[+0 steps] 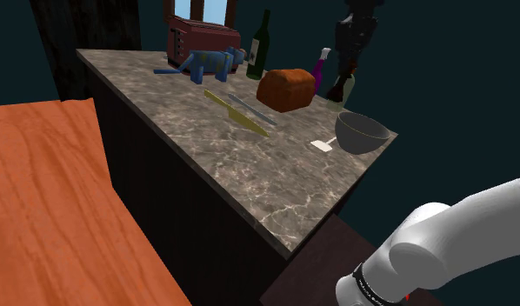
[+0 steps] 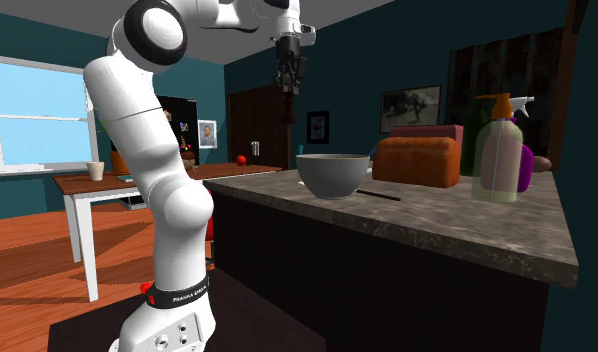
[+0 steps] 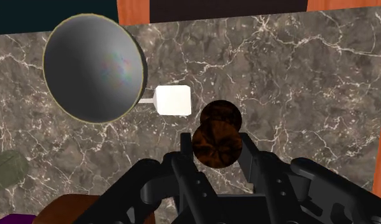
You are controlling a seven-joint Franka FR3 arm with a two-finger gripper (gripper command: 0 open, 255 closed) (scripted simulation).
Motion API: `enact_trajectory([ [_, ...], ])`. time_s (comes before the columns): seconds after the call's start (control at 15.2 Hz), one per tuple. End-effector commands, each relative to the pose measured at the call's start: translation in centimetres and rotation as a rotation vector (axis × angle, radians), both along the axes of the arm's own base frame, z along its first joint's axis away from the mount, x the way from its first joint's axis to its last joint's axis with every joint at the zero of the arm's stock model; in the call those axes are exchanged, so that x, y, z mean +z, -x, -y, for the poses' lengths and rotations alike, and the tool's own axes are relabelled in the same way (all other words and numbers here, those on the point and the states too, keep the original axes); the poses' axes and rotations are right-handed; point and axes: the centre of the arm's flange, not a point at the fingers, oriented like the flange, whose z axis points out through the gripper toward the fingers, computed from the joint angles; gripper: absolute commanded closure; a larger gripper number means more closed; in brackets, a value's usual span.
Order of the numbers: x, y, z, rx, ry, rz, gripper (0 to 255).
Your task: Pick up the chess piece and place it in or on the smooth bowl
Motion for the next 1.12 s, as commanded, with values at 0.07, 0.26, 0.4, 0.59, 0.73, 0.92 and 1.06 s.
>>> enact_trajectory([
  [0.07,0.4,0.8,4.1,0.002,0.0,-0.001,255],
  [0.26,0.8,1.5,8.0,0.002,0.0,-0.001,255],
  [0.4,1.0,2.0,10.5,0.002,0.0,-0.001,255],
  [0.59,1.4,2.7,14.4,0.002,0.0,-0.001,255],
  [0.73,1.6,3.1,17.0,0.002,0.0,-0.001,255],
  [0.92,2.0,3.9,21.2,0.002,0.0,-0.001,255],
  [1.06,1.0,3.9,21.2,0.002,0.0,-0.001,255],
])
